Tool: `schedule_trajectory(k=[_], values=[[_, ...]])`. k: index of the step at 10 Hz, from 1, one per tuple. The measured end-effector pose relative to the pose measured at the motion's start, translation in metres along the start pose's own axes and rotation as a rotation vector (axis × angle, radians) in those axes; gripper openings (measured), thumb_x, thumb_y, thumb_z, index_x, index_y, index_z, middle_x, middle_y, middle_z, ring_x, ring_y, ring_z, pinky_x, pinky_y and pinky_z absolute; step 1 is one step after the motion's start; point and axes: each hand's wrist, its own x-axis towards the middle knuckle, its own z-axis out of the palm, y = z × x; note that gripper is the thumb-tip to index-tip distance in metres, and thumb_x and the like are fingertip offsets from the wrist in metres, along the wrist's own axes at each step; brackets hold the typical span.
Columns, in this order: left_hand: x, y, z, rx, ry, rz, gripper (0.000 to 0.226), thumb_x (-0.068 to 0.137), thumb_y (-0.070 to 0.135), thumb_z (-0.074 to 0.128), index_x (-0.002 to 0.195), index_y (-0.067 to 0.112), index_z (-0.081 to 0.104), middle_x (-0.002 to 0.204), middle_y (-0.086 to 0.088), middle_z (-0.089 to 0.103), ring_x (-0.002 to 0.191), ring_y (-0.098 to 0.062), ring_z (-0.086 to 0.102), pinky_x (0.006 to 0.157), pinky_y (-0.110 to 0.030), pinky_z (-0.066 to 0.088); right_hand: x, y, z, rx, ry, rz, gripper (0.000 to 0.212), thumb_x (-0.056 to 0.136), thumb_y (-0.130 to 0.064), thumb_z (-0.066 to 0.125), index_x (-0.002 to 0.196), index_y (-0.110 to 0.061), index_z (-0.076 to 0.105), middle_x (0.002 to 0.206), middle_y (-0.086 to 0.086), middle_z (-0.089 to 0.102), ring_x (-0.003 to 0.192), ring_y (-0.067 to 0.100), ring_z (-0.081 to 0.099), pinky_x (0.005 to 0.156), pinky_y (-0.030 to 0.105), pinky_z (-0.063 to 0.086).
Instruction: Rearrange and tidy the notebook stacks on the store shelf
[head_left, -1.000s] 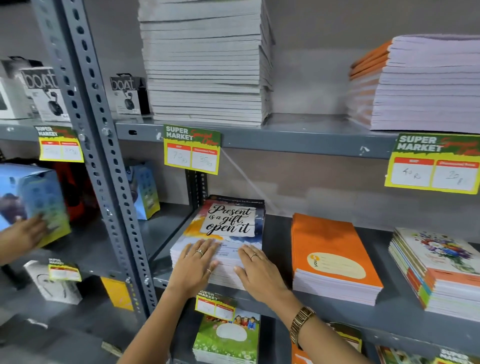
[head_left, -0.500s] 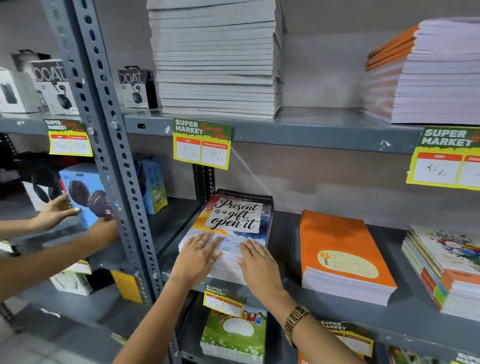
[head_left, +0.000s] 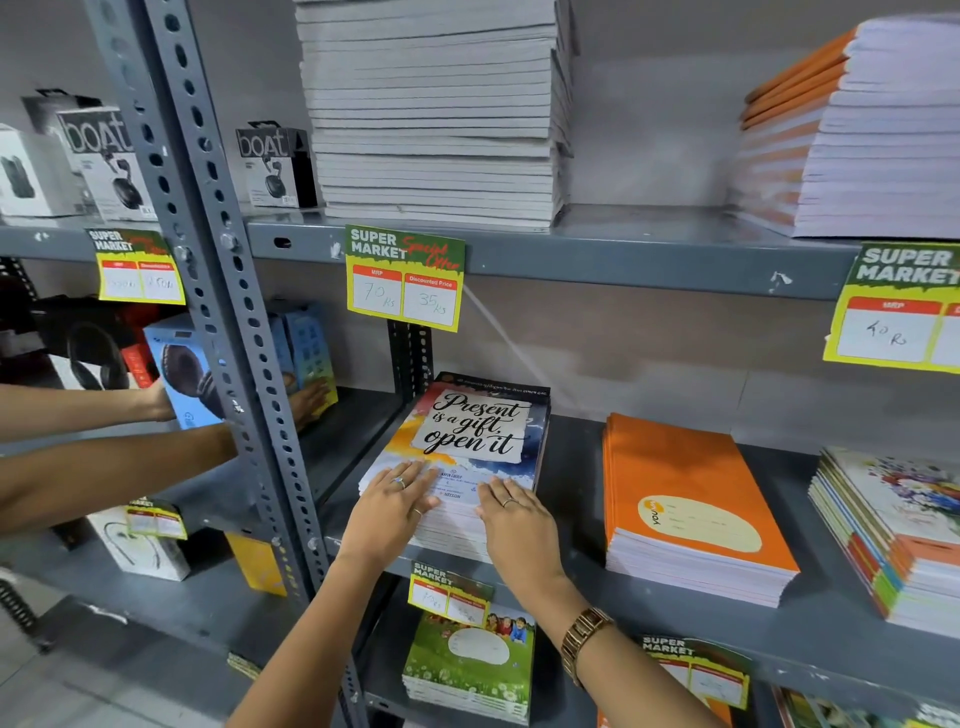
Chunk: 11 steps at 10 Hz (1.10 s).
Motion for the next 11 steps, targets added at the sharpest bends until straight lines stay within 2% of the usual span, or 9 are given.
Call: schedule_trajectory(k=[2, 3, 4, 5, 7, 8, 9, 10, 11], values=[[0.000, -0.002, 0.002, -0.002, -0.008, -0.013, 0.114, 0.062, 0.078, -0.021, 0.136, 0.019, 0.044, 0.147, -0.010, 0.042, 0.140, -0.024, 0.032, 0.116, -0.035, 0.022, 0.001, 0.000, 0.004, -0.007, 0.017, 0.002, 0.045, 0.043, -0.034, 0.093, 0.083, -0.017, 0.080, 0.083, -0.001, 0.079, 0.080, 0.011, 0.075, 0.068, 0.026, 0.059], [0.000, -0.003, 0.002, 0.008, -0.016, -0.011, 0.112, 0.064, 0.079, -0.018, 0.136, 0.018, 0.044, 0.147, -0.011, 0.041, 0.140, -0.025, 0.032, 0.117, -0.036, 0.021, 0.000, 0.000, 0.006, -0.018, 0.029, 0.010, 0.045, 0.044, -0.034, 0.093, 0.083, -0.017, 0.079, 0.083, -0.001, 0.079, 0.080, 0.012, 0.075, 0.068, 0.026, 0.059], [0.001, -0.002, 0.003, 0.006, -0.023, -0.023, 0.091, 0.073, 0.072, 0.005, 0.136, 0.019, 0.044, 0.147, -0.010, 0.041, 0.141, -0.024, 0.030, 0.117, -0.036, 0.020, 0.000, 0.000, 0.007, -0.020, 0.035, 0.011, 0.044, 0.045, -0.034, 0.093, 0.083, -0.016, 0.079, 0.084, -0.001, 0.079, 0.080, 0.012, 0.075, 0.068, 0.027, 0.059], [0.001, 0.000, 0.002, -0.010, -0.016, -0.031, 0.080, 0.074, 0.058, 0.009, 0.136, 0.019, 0.043, 0.148, -0.008, 0.039, 0.142, -0.023, 0.028, 0.117, -0.035, 0.018, 0.000, 0.001, 0.007, -0.027, 0.049, -0.006, 0.046, 0.043, -0.034, 0.093, 0.083, -0.016, 0.079, 0.083, 0.000, 0.079, 0.080, 0.012, 0.075, 0.066, 0.026, 0.059], [0.000, 0.000, 0.002, -0.034, -0.012, -0.032, 0.082, 0.073, 0.058, 0.009, 0.137, 0.018, 0.042, 0.149, -0.009, 0.038, 0.142, -0.023, 0.027, 0.118, -0.036, 0.018, 0.001, 0.000, 0.004, -0.008, 0.037, -0.008, 0.047, 0.042, -0.035, 0.093, 0.083, -0.016, 0.079, 0.083, -0.001, 0.079, 0.079, 0.012, 0.075, 0.066, 0.025, 0.059], [0.000, 0.007, -0.002, 0.024, -0.049, -0.041, 0.090, 0.069, 0.061, 0.003, 0.142, 0.017, 0.033, 0.153, -0.008, 0.031, 0.145, -0.022, 0.019, 0.119, -0.038, 0.011, -0.001, 0.001, 0.002, 0.008, 0.039, 0.002, 0.039, 0.061, -0.033, 0.084, 0.094, -0.014, 0.077, 0.094, 0.002, 0.078, 0.091, 0.016, 0.074, 0.076, 0.029, 0.058], [-0.007, 0.023, -0.006, 0.100, -0.064, -0.063, 0.106, 0.064, 0.074, -0.014, 0.146, 0.015, 0.018, 0.157, -0.005, 0.018, 0.147, -0.019, 0.008, 0.120, -0.039, 0.001, -0.010, 0.008, -0.008, 0.005, -0.006, 0.036, 0.046, 0.080, -0.038, 0.046, 0.112, -0.015, 0.070, 0.113, 0.004, 0.073, 0.108, 0.020, 0.067, 0.094, 0.038, 0.051], [-0.008, 0.041, -0.007, 0.050, 0.072, -0.057, 0.119, 0.059, 0.073, -0.034, 0.145, 0.009, 0.019, 0.156, -0.007, 0.019, 0.146, -0.020, 0.008, 0.119, -0.039, 0.001, -0.019, 0.020, -0.026, -0.021, 0.038, 0.057, 0.061, 0.081, -0.039, 0.031, 0.137, -0.017, 0.042, 0.134, 0.009, 0.058, 0.127, 0.025, 0.052, 0.111, 0.040, 0.020], [-0.001, 0.069, -0.014, 0.090, 0.146, -0.031, 0.106, 0.074, 0.063, -0.028, 0.141, 0.005, 0.030, 0.151, -0.011, 0.033, 0.143, -0.025, 0.022, 0.119, -0.038, 0.003, -0.022, 0.037, -0.037, -0.019, 0.178, 0.079, 0.074, 0.085, -0.035, 0.029, 0.151, -0.020, -0.003, 0.150, 0.008, 0.034, 0.146, 0.023, 0.011, 0.114, 0.038, -0.002]])
